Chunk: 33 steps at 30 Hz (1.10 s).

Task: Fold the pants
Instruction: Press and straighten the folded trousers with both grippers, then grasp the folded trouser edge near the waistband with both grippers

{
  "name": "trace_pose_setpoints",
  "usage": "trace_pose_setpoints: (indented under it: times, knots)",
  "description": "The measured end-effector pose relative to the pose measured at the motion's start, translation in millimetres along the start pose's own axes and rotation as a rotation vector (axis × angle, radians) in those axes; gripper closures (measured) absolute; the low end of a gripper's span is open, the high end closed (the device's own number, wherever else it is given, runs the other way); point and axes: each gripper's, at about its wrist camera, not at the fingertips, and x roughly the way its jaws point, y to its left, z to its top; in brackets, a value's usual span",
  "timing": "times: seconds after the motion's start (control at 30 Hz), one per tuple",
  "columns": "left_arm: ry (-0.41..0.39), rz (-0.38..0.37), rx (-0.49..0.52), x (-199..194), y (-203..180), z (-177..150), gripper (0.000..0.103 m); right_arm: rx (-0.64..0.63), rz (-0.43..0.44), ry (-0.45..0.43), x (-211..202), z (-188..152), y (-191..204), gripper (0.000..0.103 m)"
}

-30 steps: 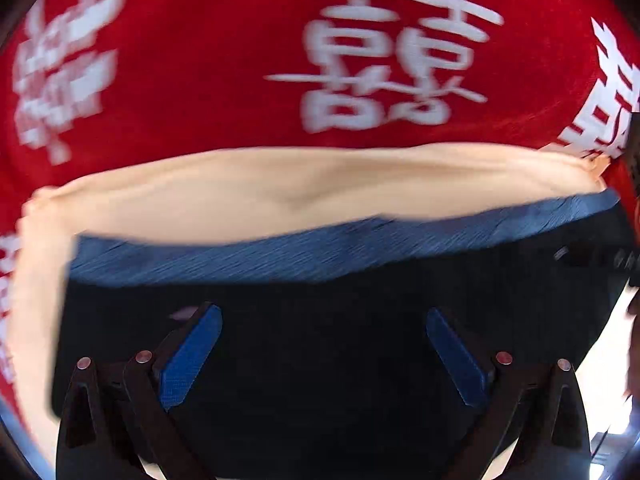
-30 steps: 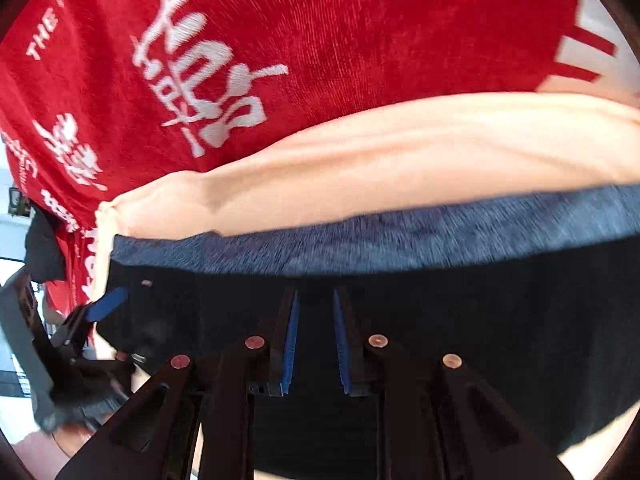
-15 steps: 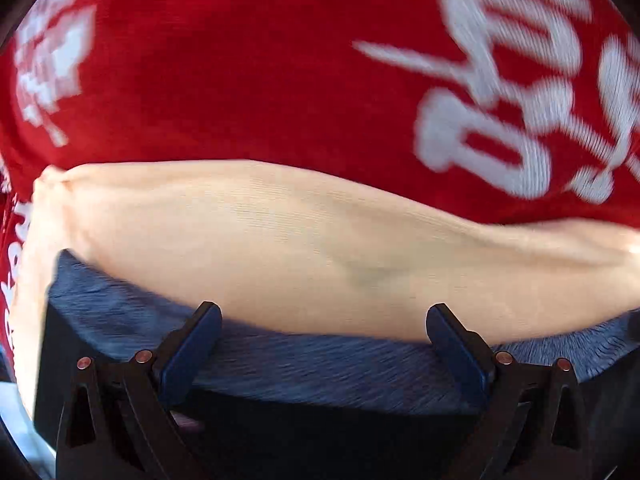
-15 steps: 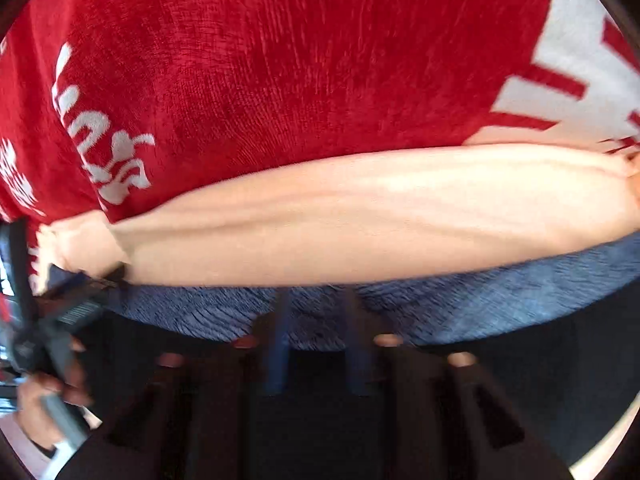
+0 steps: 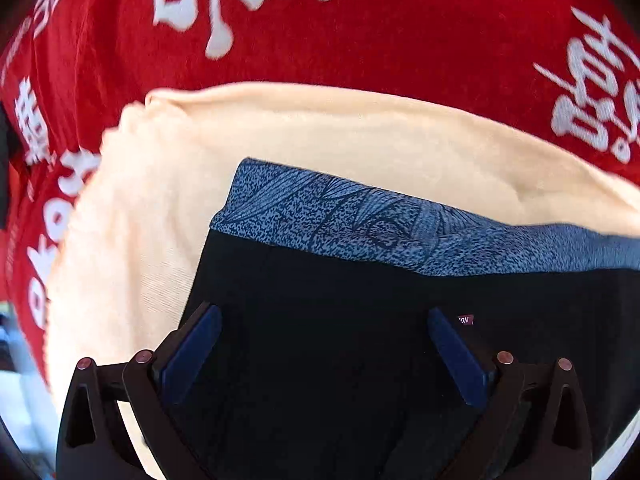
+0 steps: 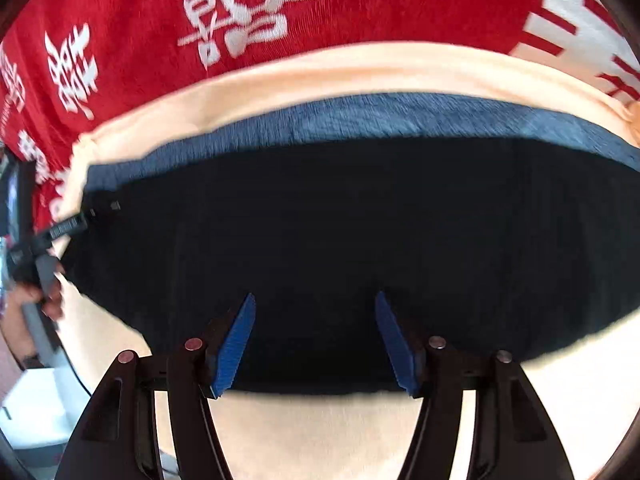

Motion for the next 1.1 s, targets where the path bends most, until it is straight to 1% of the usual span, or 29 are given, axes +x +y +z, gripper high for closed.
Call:
trace_pose_setpoints:
  times: [0.07, 0.13, 0.17, 0.2, 0.27, 0.3, 0.37, 0.47, 0.53, 0.63, 0.7, 0.73, 0.83, 0.93, 1.0, 1.1]
  knots:
    - [0.002, 0.032, 0.053, -11.9, -13.2, 0.2, 0.0, 0.01, -0.002, -0.003, -10.9, -13.2, 4.1, 0.037]
    - [-0.001, 0.014, 0.076, -31.6, -35.6, -10.0, 0.0, 0.006, -0.003, -0.009, -18.8, -20.3, 9.8, 0.037]
    - [-0.009, -0.027, 0.077, -45.5, -44.7, -15.6, 0.0, 0.012, -0.006, -0.012, -20.1, -22.3, 10.4, 0.037]
    - [-0.012, -0.059, 0.08, -57.2, -44.6, -24.6, 0.0, 0.039, -0.007, -0.013, -23.7, -29.0, 9.9, 0.037]
    - [-0.014, -0.141, 0.117, -78.5, -73.8, -40.3, 0.0, 0.095, -0.009, -0.005, -24.5, -35.6, 8.1, 0.037]
    - [-0.013, -0.165, 0.133, -84.3, -84.4, -42.5, 0.0, 0.124, -0.018, 0.001, -21.4, -37.3, 6.4, 0.037]
    - [0.007, -0.234, 0.164, -92.8, -118.9, -56.2, 0.0, 0.195, -0.04, 0.006, -25.6, -46.7, -0.9, 0.037]
    - [0.054, -0.295, 0.143, -92.8, -158.3, -65.0, 0.0, 0.265, -0.051, -0.013, -38.4, -59.7, -17.1, 0.034]
    - [0.073, -0.301, 0.121, -95.4, -179.8, -72.1, 0.0, 0.285, -0.068, -0.022, -47.5, -69.4, -32.9, 0.03]
    - [0.089, -0.303, 0.115, -94.6, -198.2, -70.4, 0.0, 0.316, -0.086, -0.013, -52.3, -80.3, -59.1, 0.029]
    - [0.085, -0.284, 0.136, -82.0, -197.2, -62.9, 0.0, 0.338, -0.095, -0.001, -51.6, -86.5, -79.3, 0.029]
    - [0.083, -0.273, 0.147, -70.2, -186.3, -63.5, 0.0, 0.35, -0.105, 0.006, -51.3, -87.9, -89.7, 0.029]
    - [0.078, -0.249, 0.18, -76.0, -201.5, -60.1, 0.0, 0.388, -0.105, -0.017, -60.2, -85.8, -117.5, 0.029]
    - [0.043, -0.202, 0.206, -87.9, -221.0, -54.4, 0.0, 0.422, -0.093, -0.045, -68.8, -77.4, -148.7, 0.029]
    - [0.03, -0.203, 0.212, -93.5, -233.6, -51.9, 0.0, 0.457, -0.077, -0.059, -73.8, -70.4, -172.9, 0.03]
    - [0.03, -0.213, 0.235, -95.3, -267.5, -45.4, 0.0, 0.496, -0.067, -0.07, -75.9, -62.7, -200.7, 0.03]
